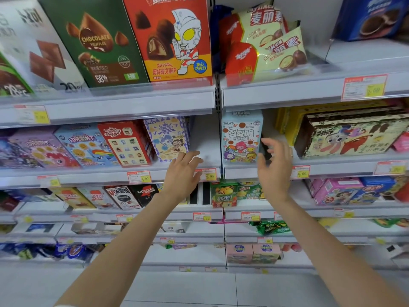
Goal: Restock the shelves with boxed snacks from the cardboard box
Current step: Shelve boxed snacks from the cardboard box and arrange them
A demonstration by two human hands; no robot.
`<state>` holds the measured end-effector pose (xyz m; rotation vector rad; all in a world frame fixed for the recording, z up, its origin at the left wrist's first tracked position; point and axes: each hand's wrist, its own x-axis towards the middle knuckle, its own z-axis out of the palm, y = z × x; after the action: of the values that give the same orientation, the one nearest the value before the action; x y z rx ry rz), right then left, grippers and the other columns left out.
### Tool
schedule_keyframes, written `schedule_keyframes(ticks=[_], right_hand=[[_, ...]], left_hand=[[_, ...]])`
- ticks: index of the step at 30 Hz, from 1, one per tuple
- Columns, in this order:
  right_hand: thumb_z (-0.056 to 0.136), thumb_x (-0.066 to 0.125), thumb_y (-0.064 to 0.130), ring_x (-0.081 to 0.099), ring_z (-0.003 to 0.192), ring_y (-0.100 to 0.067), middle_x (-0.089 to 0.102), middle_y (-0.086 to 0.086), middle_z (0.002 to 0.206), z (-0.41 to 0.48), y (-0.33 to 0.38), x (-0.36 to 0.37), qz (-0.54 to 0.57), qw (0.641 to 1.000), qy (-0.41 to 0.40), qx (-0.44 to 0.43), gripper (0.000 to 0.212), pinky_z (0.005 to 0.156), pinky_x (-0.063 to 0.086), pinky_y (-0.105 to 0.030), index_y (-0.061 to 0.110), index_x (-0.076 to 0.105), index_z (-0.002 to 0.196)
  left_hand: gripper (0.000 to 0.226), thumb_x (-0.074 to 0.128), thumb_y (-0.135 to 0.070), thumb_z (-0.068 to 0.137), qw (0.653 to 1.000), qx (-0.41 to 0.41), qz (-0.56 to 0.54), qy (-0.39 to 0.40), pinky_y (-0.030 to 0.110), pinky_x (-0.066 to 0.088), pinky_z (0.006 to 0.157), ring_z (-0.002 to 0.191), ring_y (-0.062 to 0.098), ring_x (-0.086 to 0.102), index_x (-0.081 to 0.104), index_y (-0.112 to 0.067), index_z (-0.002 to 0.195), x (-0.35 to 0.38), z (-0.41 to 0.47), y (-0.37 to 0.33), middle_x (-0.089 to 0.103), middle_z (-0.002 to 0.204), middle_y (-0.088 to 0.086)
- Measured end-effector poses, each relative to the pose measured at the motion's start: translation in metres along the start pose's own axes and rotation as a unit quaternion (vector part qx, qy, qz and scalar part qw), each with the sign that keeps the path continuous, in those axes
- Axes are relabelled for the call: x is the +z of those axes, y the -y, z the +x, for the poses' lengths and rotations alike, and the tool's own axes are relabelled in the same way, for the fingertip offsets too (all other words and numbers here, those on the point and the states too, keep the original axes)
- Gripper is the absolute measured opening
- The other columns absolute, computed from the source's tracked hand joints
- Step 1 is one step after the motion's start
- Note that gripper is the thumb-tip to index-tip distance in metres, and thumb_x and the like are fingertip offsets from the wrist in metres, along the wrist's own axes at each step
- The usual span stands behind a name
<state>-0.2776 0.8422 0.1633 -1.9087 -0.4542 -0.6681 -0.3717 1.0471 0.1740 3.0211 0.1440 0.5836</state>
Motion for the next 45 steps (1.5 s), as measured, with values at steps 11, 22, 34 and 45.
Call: schedule_keyframes(ticks=[11, 22, 34, 45], right_hand=[[0.084, 0.051, -0.004, 0.052, 0.087, -0.008, 0.053, 0.005, 0.099, -0.054, -0.011, -0.028, 0.054, 0.992, 0.11, -0.031, 0.025, 0.076, 0.043, -0.017, 0.011, 0.061, 0.102], [0.088, 0.038, 0.016, 0.055, 0.089, -0.014, 0.055, 0.003, 0.1, -0.078, -0.122, -0.236, -0.092, 0.99, 0.095, 0.047, 0.024, 0.072, 0.045, -0.023, 0.024, 0.057, 0.101], [0.084, 0.048, 0.013, 0.057, 0.075, -0.012, 0.059, 0.007, 0.085, -0.147, -0.243, -0.543, -0.244, 0.928, -0.084, 0.267, 0.019, 0.061, 0.044, -0.029, 0.027, 0.058, 0.091], [0.079, 0.056, -0.01, 0.056, 0.078, -0.002, 0.061, 0.01, 0.085, -0.124, -0.351, -0.648, -0.241, 0.897, -0.175, 0.327, 0.035, 0.067, 0.046, -0.019, 0.022, 0.064, 0.09]], left_hand=[[0.031, 0.08, -0.011, 0.065, 0.994, 0.103, 0.039, -0.026, 0.033, 0.05, 0.061, 0.074, 0.027, 0.062, 0.068, -0.009, 0.094, -0.005, -0.007, -0.062, 0.067, 0.085, 0.005], [0.01, 0.045, -0.024, 0.075, 0.963, 0.25, -0.093, -0.037, 0.03, 0.027, 0.063, 0.071, 0.021, 0.046, 0.046, -0.017, 0.082, 0.065, -0.005, -0.309, 0.051, 0.077, 0.002], [0.022, 0.039, -0.032, 0.078, 0.9, 0.358, -0.236, 0.08, 0.025, 0.036, 0.069, 0.085, 0.013, 0.05, 0.051, -0.023, 0.095, 0.124, 0.002, -0.648, 0.06, 0.088, -0.003], [0.019, 0.07, -0.019, 0.08, 0.843, 0.406, -0.253, 0.244, 0.021, 0.039, 0.059, 0.074, 0.014, 0.062, 0.064, -0.021, 0.098, 0.184, 0.038, -0.8, 0.06, 0.092, -0.004]])
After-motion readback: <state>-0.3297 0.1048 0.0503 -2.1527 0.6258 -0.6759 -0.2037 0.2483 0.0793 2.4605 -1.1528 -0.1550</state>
